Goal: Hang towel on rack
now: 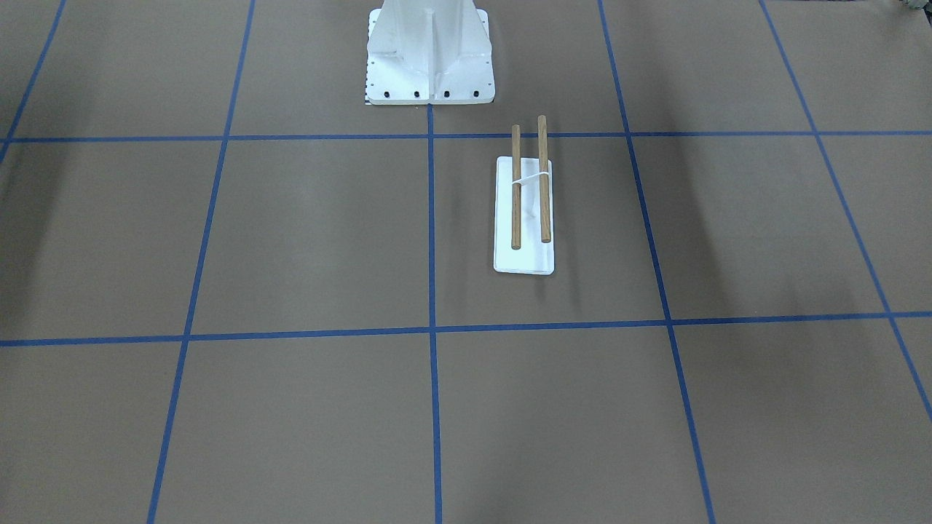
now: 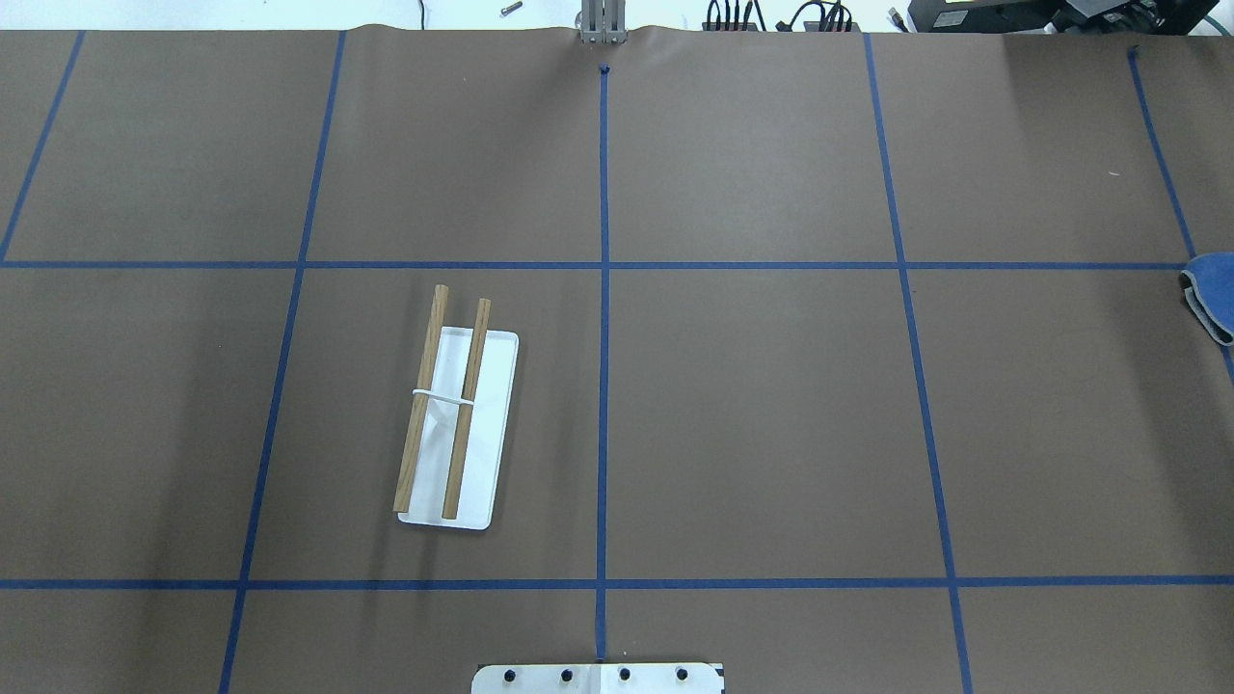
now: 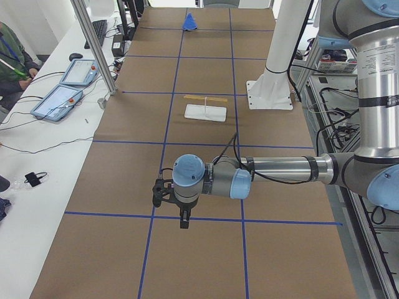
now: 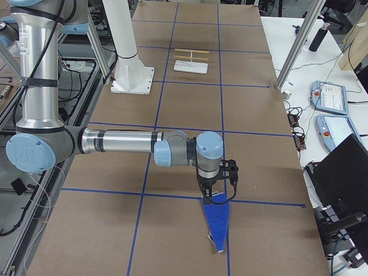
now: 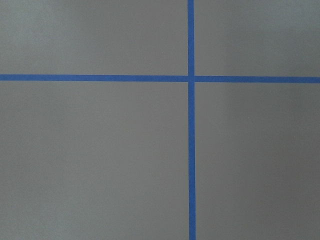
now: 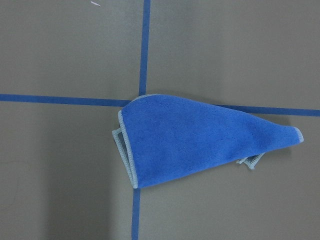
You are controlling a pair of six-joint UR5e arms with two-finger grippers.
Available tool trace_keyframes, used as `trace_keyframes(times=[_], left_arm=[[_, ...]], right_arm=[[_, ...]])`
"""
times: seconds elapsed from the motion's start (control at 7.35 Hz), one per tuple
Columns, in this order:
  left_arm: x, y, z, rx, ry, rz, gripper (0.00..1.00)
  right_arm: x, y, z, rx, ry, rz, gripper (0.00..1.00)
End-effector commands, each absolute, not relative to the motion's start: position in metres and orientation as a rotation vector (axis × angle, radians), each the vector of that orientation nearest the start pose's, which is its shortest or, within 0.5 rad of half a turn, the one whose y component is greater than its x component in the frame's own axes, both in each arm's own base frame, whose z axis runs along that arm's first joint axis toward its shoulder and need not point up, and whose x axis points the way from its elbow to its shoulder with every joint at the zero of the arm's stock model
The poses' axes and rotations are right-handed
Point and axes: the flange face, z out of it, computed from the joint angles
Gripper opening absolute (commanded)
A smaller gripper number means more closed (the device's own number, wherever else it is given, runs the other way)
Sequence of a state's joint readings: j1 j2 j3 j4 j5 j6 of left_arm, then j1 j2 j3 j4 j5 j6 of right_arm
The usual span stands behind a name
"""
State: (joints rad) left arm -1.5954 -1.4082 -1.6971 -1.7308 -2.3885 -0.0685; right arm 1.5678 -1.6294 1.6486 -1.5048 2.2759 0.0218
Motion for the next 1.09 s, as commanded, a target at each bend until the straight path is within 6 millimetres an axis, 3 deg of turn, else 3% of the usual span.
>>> trace_keyframes(times=[0.0,0.27,0.54,0.68,0.95], left_arm=[[-0.071,-0.429,0.651,0.113,0.819,-0.030,0.98],[-0.071,-0.435,0.636,0.218,0.819,0.015,0.98],[-0.067,-0.452,0.613,0.379,0.811,0.093,0.98],[-0.058,-0.483,0.610,0.387,0.821,0.114,0.98],[-0.058,-0.484,0.614,0.403,0.819,0.132,0.98]], right_arm=[[0.067,-0.473,0.645,0.075,-0.708,-0.012,1.00],[0.067,-0.474,0.644,0.077,-0.709,-0.015,1.00],[0.059,-0.480,0.627,0.205,-0.754,-0.082,1.00],[0.041,-0.477,0.632,0.235,-0.751,-0.124,1.00],[0.003,-0.488,0.651,0.173,-0.755,-0.176,1.00]])
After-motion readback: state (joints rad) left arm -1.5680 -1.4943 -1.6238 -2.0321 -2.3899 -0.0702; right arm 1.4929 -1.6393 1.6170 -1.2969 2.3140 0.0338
